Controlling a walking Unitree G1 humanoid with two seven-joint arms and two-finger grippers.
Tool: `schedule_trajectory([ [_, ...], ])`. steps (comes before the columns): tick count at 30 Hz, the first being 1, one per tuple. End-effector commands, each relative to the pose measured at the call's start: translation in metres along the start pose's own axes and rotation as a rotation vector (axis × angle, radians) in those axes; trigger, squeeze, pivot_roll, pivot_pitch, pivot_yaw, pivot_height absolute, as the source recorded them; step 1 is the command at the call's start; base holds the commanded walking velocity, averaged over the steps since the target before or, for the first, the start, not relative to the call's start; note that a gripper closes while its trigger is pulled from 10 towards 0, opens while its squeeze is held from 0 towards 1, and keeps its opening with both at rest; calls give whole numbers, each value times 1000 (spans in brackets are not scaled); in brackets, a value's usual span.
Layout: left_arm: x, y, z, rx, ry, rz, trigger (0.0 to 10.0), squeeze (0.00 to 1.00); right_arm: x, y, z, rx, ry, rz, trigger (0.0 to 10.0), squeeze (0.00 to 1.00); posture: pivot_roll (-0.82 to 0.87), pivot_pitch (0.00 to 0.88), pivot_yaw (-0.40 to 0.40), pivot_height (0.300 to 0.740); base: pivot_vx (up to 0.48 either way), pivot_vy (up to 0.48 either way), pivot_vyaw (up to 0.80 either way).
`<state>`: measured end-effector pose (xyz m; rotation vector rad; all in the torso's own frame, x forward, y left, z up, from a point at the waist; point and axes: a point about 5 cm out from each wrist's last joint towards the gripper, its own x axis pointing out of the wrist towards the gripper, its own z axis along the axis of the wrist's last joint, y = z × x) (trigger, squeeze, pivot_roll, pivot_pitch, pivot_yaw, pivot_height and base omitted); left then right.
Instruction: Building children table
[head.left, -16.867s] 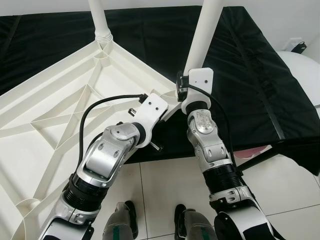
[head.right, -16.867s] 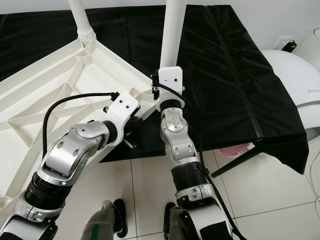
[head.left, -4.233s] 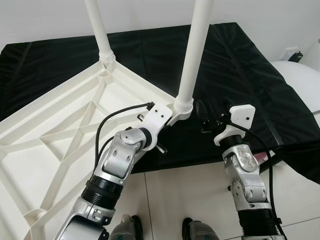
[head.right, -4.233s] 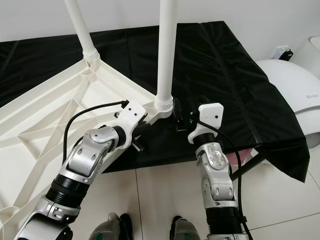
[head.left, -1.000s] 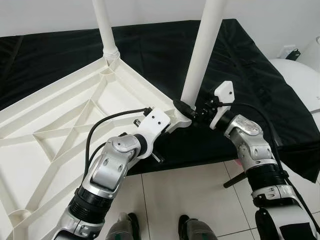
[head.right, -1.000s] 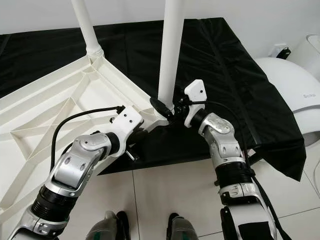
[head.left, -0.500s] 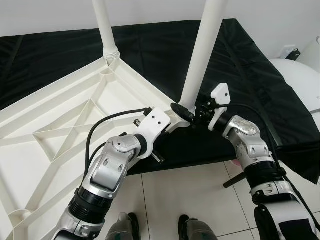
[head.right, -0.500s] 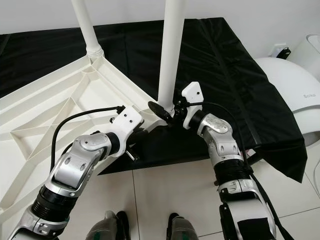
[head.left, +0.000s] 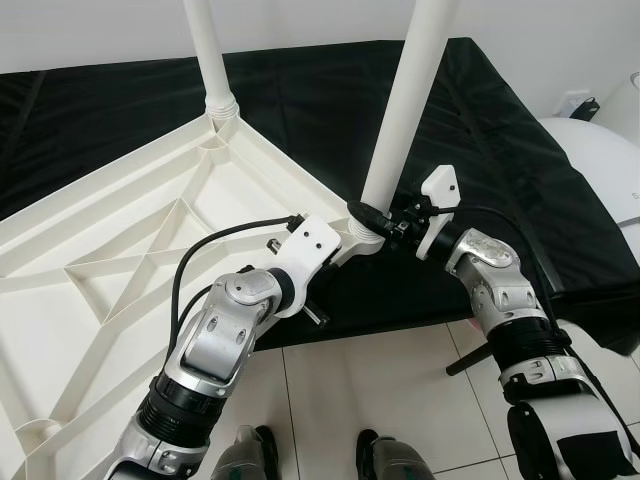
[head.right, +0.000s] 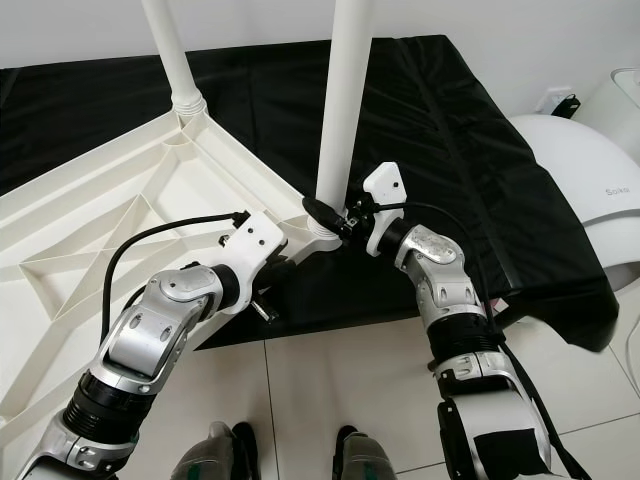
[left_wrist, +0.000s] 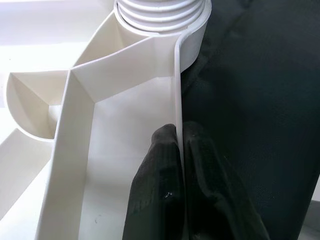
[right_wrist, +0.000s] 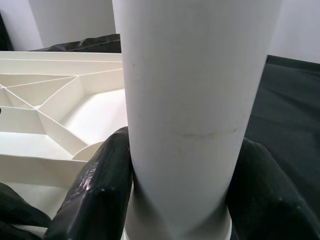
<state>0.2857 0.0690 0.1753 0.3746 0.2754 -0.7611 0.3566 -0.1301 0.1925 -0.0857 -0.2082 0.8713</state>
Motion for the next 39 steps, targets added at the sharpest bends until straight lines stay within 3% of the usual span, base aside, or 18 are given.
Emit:
schedule_trajectory([
  [1, -1, -1, -5, -3, 25, 40, 10000, 0, 0, 1, -4, 19, 6, 5, 10000, 0, -87, 186, 8, 740, 0, 0, 0],
  [7, -1, -1, -4, -2, 23, 41, 10000, 0, 3, 2, -4, 29, -1, 15, 10000, 0, -84, 178, 4, 740, 0, 0, 0],
  [8, -1, -1, -4, -2, 23, 41, 10000, 0, 3, 3, -4, 32, -5, 17, 4863, 0, -84, 178, 4, 740, 0, 0, 0],
  [10, -1, -1, -4, -3, 23, 41, 10000, 0, 3, 3, -4, 34, -8, 19, 4863, 0, -84, 178, 4, 740, 0, 0, 0],
  [11, -1, -1, -4, -3, 22, 41, 10000, 0, 4, 4, -5, 37, -11, 19, 0, 0, -84, 174, 4, 740, 0, 0, 0],
  [12, -1, -1, -4, -3, 22, 40, 10000, 0, 4, 4, -5, 39, -11, 18, 5412, 0, -84, 174, 4, 740, 0, 0, 0],
  [13, -1, -1, -4, -3, 22, 40, 10000, 0, 4, 4, -5, 39, -11, 18, 5412, 0, -84, 174, 4, 740, 0, 0, 0],
  [14, -1, -2, -4, -3, 22, 40, 10000, 0, 4, 5, -6, 41, -11, 18, 10000, 0, -85, 172, 5, 740, 0, 0, 0],
  [39, 0, -4, -4, -8, 22, 30, 10000, 0, 5, 24, -1, 78, -92, -67, 10000, 0, -100, 184, 5, 740, 0, 0, 0],
])
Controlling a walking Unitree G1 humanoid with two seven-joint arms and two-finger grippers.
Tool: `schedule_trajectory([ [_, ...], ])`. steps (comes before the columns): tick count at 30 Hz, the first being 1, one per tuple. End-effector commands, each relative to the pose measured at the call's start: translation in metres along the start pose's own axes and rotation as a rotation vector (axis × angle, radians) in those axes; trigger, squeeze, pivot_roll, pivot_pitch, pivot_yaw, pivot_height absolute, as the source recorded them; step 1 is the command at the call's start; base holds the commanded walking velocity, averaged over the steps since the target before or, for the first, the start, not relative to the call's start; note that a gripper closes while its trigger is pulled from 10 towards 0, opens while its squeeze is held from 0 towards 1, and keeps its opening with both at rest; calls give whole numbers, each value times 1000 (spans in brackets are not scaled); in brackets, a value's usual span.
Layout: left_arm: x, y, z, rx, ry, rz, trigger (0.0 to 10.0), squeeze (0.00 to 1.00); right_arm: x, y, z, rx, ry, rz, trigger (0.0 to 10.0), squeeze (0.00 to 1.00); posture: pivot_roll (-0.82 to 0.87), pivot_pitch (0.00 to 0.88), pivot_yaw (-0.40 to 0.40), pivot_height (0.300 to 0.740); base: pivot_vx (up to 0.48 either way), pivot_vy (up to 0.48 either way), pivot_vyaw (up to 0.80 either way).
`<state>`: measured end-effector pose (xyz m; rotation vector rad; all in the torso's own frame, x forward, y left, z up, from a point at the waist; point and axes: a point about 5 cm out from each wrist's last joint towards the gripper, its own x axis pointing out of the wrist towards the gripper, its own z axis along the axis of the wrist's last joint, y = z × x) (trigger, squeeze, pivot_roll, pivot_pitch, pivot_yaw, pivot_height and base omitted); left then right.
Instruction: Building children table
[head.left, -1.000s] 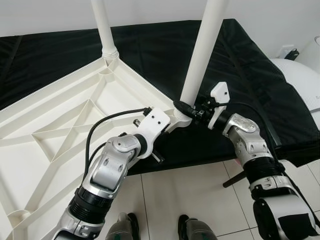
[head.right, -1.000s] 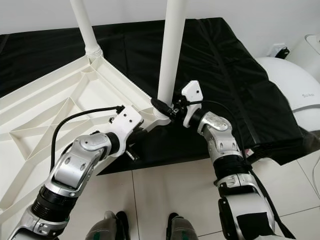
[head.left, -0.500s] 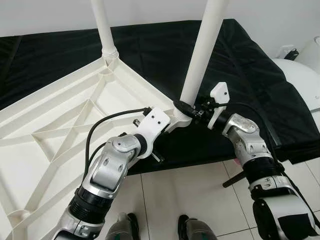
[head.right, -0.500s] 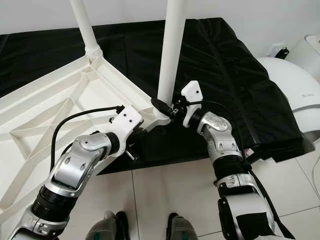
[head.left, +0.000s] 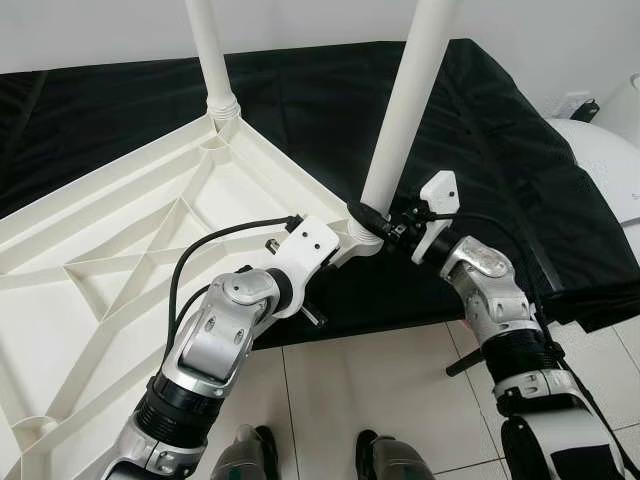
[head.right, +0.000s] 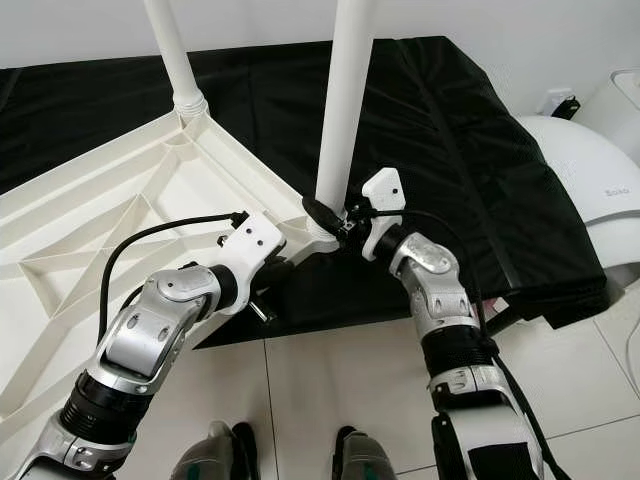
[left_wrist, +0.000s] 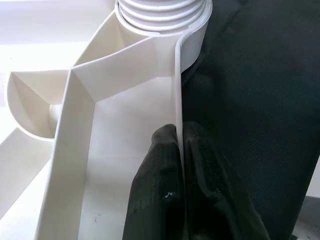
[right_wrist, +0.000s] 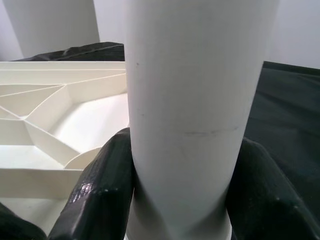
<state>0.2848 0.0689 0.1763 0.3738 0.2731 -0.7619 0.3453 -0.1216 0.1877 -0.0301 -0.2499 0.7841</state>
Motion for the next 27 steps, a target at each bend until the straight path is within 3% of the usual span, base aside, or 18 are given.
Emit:
schedule_trajectory([
  [1, 1, -3, -5, -9, 25, 31, 10000, 0, 5, 10, 0, 56, -35, 25, 10000, 0, -100, 184, 5, 740, 0, 0, 0],
  [27, 1, -5, -4, -4, 27, 32, 10000, 0, 11, 35, 11, 62, -86, -137, 10000, 0, -111, 207, 15, 740, 0, 0, 0],
])
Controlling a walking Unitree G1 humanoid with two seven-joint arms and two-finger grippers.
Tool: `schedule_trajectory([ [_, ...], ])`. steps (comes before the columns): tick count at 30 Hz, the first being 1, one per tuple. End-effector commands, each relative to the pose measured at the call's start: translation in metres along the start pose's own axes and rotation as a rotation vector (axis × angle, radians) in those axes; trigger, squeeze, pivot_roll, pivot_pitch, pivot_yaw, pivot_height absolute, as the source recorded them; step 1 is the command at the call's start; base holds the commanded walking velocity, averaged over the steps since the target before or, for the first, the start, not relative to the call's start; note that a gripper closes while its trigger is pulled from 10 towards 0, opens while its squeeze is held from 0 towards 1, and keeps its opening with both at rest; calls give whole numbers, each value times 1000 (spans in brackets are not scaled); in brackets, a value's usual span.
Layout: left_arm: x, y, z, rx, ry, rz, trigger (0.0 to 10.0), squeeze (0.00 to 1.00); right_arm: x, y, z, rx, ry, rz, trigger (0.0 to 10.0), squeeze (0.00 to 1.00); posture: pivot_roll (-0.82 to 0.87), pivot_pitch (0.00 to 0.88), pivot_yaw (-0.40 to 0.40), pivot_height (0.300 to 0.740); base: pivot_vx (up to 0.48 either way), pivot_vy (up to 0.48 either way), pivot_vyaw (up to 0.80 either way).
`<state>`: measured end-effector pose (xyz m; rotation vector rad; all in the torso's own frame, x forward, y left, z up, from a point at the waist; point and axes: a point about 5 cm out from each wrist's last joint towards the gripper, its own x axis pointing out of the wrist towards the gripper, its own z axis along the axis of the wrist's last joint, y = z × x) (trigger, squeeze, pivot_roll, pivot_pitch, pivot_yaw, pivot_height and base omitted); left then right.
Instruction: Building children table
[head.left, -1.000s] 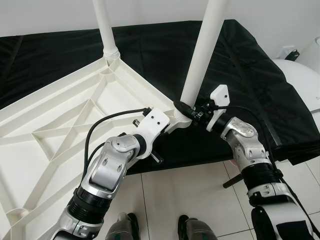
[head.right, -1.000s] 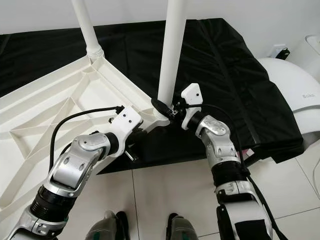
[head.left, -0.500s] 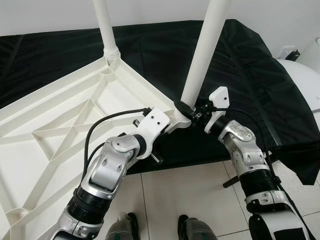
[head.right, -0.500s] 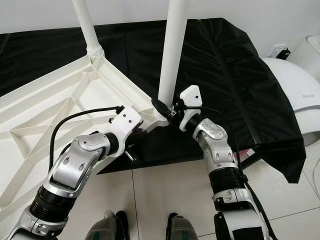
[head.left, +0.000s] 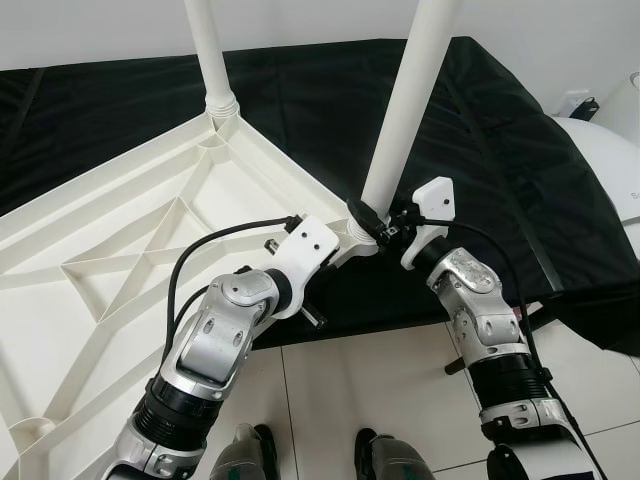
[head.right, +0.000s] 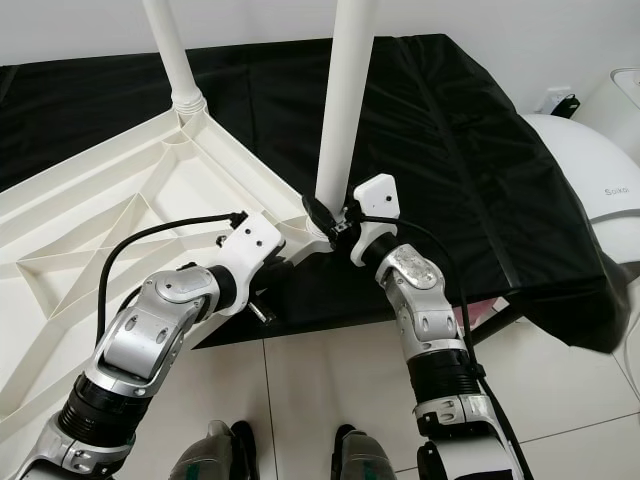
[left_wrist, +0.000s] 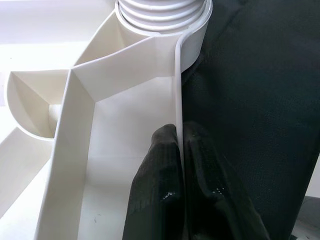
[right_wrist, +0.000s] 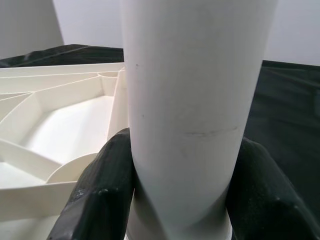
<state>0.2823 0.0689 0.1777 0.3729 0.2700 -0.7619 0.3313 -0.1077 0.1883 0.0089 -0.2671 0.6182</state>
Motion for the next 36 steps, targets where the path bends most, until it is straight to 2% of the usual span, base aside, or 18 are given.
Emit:
schedule_trajectory([
  [1, 3, -4, -5, -4, 30, 32, 10000, 0, 8, 17, 8, 58, -58, 31, 10000, 0, -111, 207, 15, 740, 0, 0, 0],
  [16, 3, -3, -4, -2, 31, 31, 10000, 0, 13, 27, 13, 53, -65, -75, 10000, 0, -112, 212, 21, 740, 0, 0, 0],
  [24, 3, -3, -3, -5, 29, 33, 10000, 0, 16, 42, 13, 63, -71, -132, 10000, 0, -109, 215, 25, 740, 0, 0, 0],
  [36, 3, -3, -2, -6, 28, 31, 10000, 0, 20, 51, 17, 51, -82, -222, 10000, 0, -108, 217, 26, 740, 0, 0, 0],
])
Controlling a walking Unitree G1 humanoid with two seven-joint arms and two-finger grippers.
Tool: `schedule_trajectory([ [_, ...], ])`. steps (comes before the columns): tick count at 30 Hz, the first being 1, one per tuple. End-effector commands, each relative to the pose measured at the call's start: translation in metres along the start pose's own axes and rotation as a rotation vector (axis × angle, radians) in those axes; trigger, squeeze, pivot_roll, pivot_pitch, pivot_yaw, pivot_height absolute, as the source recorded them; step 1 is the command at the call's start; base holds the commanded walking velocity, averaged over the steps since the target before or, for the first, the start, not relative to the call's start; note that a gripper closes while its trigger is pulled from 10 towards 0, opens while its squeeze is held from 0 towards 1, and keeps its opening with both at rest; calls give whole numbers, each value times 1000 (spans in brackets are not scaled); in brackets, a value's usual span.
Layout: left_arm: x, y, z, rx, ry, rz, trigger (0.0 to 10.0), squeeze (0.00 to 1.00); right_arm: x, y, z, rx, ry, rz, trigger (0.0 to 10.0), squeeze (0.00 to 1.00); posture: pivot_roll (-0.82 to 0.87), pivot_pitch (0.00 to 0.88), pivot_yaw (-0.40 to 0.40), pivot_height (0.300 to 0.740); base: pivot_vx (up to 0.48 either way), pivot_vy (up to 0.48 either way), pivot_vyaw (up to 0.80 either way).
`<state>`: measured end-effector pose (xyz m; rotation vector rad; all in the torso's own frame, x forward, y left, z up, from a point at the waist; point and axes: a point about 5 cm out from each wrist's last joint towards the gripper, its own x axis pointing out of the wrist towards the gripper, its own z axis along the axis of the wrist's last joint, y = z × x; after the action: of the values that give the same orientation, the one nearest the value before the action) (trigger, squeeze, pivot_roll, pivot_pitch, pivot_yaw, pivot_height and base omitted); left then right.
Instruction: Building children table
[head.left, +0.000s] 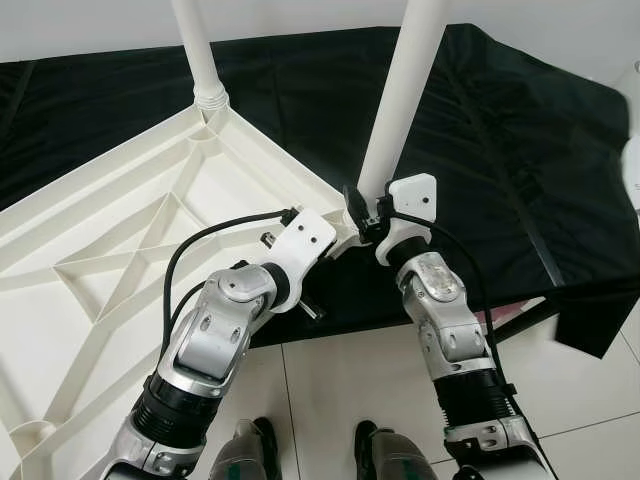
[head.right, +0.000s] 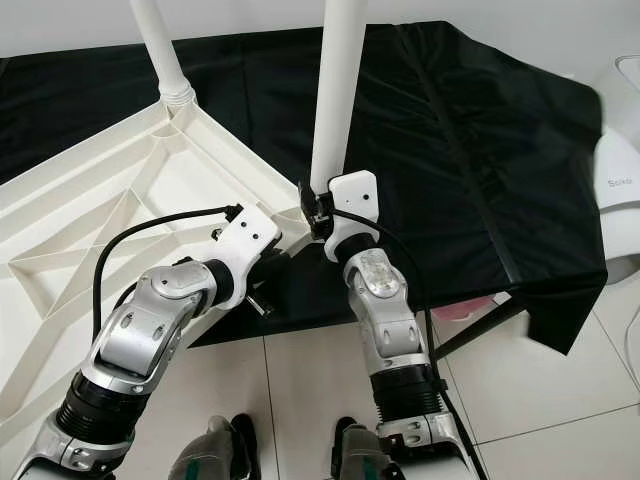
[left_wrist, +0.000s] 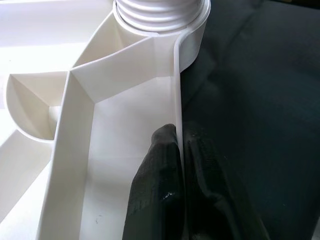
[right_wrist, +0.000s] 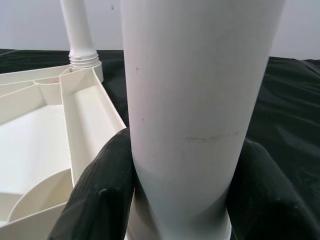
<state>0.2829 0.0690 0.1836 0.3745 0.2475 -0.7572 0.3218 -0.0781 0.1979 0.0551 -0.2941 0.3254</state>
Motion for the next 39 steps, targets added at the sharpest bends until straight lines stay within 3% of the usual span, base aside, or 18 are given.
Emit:
schedule_trajectory([
  [1, 5, -5, -8, -13, 47, 22, 10000, 0, 2, 23, 8, 61, -38, 71, 10000, 0, -108, 217, 26, 740, 0, 0, 0],
  [18, 5, -7, -7, -16, 41, 15, 10000, 0, 10, 34, 11, 25, -23, -42, 10000, 0, -110, 216, 27, 740, 0, 0, 0],
  [31, 4, -7, -5, -19, 34, 17, 10000, 0, 4, 34, 2, 22, 11, -46, 10000, 0, -107, 213, 27, 740, 0, 0, 0],
  [32, 4, -8, -4, -19, 32, 15, 10000, 0, 3, 33, 2, 26, 13, -47, 10000, 1000, -108, 210, 27, 740, 0, 0, 0],
  [39, 5, -10, -3, -21, 28, 10, 10000, 0, -1, 29, 1, 31, 13, -48, 10000, 1000, -111, 203, 25, 740, 0, 0, 0],
])
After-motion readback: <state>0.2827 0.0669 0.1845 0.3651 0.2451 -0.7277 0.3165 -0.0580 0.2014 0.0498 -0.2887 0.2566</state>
